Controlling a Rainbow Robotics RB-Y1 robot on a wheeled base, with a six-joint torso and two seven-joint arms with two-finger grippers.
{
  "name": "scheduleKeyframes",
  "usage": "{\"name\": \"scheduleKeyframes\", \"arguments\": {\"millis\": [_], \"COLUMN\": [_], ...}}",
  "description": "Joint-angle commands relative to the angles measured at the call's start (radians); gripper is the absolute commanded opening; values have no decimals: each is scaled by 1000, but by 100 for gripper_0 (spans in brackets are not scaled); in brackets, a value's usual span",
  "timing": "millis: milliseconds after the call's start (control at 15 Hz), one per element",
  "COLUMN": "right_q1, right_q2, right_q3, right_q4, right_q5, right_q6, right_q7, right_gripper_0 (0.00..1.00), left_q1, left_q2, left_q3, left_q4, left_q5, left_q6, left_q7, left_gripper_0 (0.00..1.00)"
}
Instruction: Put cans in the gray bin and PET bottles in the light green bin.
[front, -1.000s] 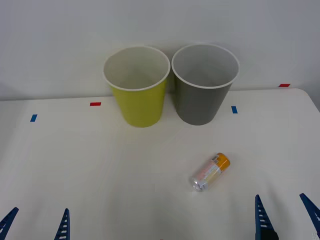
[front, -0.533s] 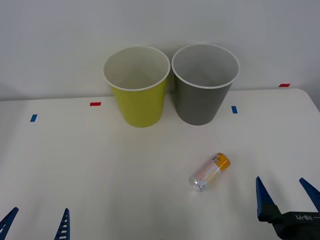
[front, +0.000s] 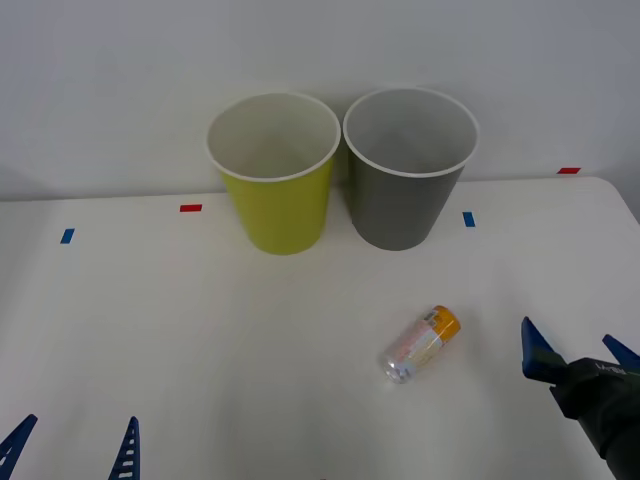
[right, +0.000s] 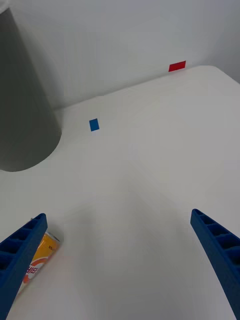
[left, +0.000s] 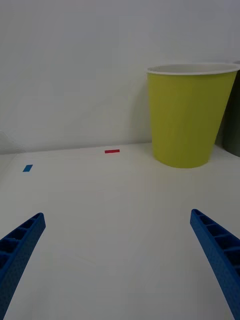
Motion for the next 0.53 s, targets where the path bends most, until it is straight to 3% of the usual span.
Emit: {"name": "scheduleKeyframes", "arguments": {"millis": [67,533], "right_q1": [-124,-282], "right_q2": [-21,-61], "right_q3": [16,75], "right_q4": [-6,-6], "right_q5": [21,-21], "right_q6": [189,534], "right_q7": [-152,-502], "right_gripper_0": [100,100], "left_q1": [0,0], "left_q2": [0,0], "left_q3": [0,0], "left_q4": [0,0], "left_q5": [0,0], "left_q6": [0,0], "left_q7": [0,0], "left_gripper_0": [100,100]}}
